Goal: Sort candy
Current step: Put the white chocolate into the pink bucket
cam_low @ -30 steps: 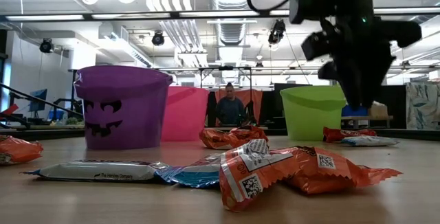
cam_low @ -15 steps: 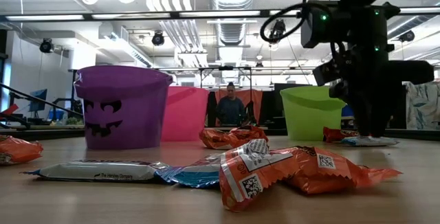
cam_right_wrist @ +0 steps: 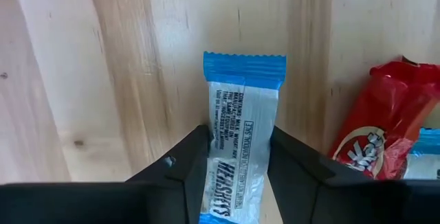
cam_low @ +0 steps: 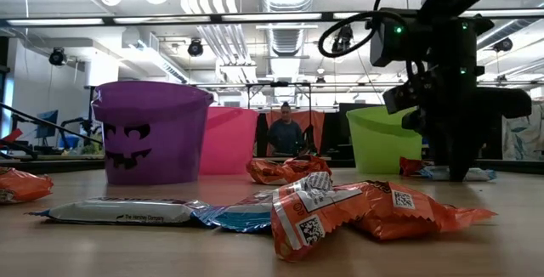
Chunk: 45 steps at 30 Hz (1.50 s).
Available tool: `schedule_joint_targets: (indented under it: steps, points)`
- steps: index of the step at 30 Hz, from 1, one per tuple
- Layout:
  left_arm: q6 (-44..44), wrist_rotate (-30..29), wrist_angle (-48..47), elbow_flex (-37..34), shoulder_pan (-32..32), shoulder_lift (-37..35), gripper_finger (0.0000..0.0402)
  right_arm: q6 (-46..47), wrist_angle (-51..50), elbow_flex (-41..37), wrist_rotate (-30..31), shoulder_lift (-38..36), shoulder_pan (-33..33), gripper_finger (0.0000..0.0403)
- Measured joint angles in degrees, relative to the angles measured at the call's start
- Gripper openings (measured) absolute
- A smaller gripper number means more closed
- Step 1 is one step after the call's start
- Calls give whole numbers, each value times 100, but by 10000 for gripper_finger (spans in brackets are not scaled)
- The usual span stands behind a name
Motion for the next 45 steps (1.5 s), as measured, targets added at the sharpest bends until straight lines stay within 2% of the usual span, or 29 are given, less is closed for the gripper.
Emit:
schedule_joint_targets:
  steps: [9, 18, 25, 35, 45]
  points:
    - [0, -2, 1, 0, 0, 0, 111, 8, -2, 50, -145, -44, 0, 52]
    - [0, -2, -6, 0, 0, 0, 111, 162, -105, 314, -265, -68, 0, 52]
    - [24, -1, -8, 0, 0, 0, 111, 25, 106, 1402, -343, -120, -46, 52]
    - [50, -1, -8, 0, 2, 0, 111, -618, 1737, 2570, 83, -112, -472, 53]
    - [-136, -3, 17, 0, 1, -1, 111, -889, 5613, 2174, 105, 218, -1144, 53]
